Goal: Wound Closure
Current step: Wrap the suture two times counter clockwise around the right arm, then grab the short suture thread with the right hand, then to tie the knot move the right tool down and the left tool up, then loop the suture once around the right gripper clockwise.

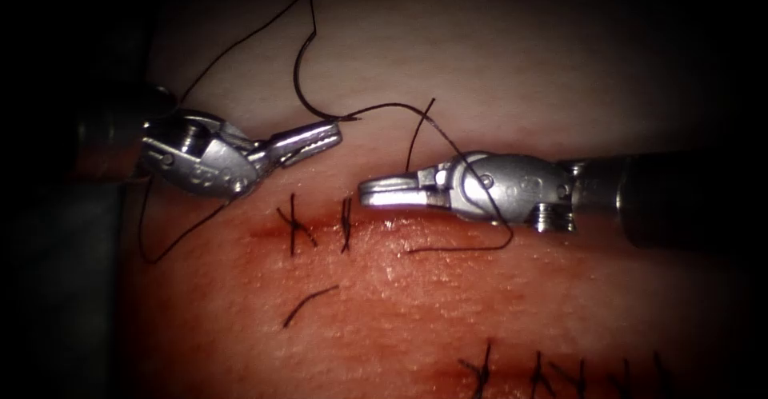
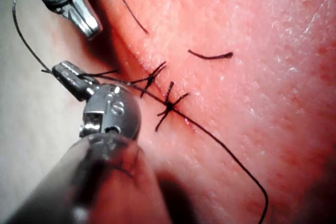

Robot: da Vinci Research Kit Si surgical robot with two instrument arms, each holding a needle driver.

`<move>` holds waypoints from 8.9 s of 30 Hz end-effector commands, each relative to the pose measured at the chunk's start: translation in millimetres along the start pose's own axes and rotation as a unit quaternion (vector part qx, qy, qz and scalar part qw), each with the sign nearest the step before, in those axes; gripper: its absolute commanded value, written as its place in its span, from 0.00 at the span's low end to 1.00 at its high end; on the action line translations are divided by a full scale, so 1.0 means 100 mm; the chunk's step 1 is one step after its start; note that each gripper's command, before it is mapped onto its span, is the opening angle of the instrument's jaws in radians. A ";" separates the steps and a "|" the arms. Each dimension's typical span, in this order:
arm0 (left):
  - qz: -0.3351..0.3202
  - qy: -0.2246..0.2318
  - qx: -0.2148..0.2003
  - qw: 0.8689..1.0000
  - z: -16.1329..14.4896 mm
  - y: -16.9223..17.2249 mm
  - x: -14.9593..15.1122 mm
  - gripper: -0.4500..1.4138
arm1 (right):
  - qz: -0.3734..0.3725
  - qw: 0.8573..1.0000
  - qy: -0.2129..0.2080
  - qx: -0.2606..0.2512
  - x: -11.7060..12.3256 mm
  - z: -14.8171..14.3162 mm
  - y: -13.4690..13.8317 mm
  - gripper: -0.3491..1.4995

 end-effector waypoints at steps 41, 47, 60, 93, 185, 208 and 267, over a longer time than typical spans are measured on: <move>0.031 0.030 -0.106 0.993 0.018 0.051 0.114 0.00 | -0.057 0.975 -0.192 -0.094 -0.046 0.006 -0.009 0.90; 0.024 0.045 -0.111 0.993 0.010 0.009 0.113 0.00 | -0.020 0.979 -0.200 -0.040 -0.066 0.005 -0.022 0.86; 0.014 0.053 -0.145 0.988 0.056 -0.024 0.041 0.00 | 0.013 0.986 -0.162 0.025 -0.068 0.004 -0.035 0.83; -0.002 0.005 -0.177 0.984 0.031 0.113 -0.023 0.00 | 0.131 0.976 0.044 -0.168 -0.052 -0.035 -0.023 0.61; -0.062 -0.051 -0.151 0.985 0.076 -0.037 -0.044 0.00 | 0.098 0.867 -0.113 -0.476 -0.090 -0.027 -0.094 0.00; -0.072 -0.108 -0.132 0.983 0.142 -0.080 -0.163 0.00 | 0.072 0.873 -0.163 -0.454 -0.068 -0.013 -0.147 0.00; -0.112 -0.060 -0.130 0.983 0.105 -0.083 -0.132 0.00 | -0.040 0.914 -0.246 -0.319 -0.042 -0.023 -0.214 0.99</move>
